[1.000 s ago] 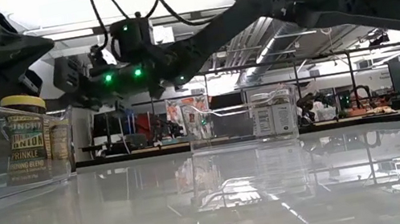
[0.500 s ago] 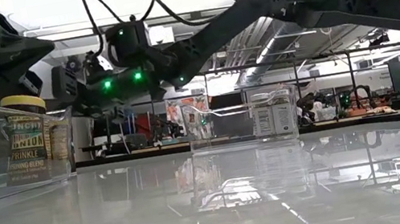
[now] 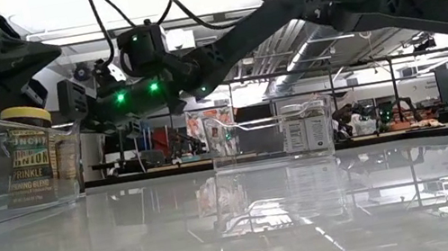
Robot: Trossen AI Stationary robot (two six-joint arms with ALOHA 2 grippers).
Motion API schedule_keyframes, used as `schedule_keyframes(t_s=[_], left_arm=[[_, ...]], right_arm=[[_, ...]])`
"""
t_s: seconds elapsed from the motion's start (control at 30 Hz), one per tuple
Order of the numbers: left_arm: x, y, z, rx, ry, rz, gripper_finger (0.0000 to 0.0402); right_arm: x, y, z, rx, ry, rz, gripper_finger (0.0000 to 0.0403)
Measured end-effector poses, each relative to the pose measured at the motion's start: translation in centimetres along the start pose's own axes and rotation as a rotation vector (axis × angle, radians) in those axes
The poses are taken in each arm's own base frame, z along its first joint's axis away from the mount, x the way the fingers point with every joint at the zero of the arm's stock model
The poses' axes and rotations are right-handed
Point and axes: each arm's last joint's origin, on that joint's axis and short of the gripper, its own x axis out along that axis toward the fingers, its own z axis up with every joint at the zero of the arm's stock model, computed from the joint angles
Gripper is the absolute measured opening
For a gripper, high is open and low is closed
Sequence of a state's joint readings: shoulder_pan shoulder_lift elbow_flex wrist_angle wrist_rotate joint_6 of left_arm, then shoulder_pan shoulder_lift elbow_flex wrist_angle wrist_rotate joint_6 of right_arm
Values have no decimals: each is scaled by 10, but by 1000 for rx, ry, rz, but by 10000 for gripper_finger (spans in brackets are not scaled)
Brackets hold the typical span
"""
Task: Sort spices by type
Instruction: Put the top yellow seasoning bottle into the left transparent bin
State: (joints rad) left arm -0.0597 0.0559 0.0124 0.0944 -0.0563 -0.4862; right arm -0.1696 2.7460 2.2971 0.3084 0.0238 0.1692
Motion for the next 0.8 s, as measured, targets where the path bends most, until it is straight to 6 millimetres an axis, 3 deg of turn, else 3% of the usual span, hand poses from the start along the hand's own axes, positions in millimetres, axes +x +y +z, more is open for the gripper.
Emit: schedule_keyframes(t_s=[0.43,0.8], left_arm=[[0,0,0,0,0,0,1],[0,0,0,0,0,0,1]], right_arm=[[-1,-4,1,-41,49,-9,0],[-7,-9,20,-148,180,-38,0]])
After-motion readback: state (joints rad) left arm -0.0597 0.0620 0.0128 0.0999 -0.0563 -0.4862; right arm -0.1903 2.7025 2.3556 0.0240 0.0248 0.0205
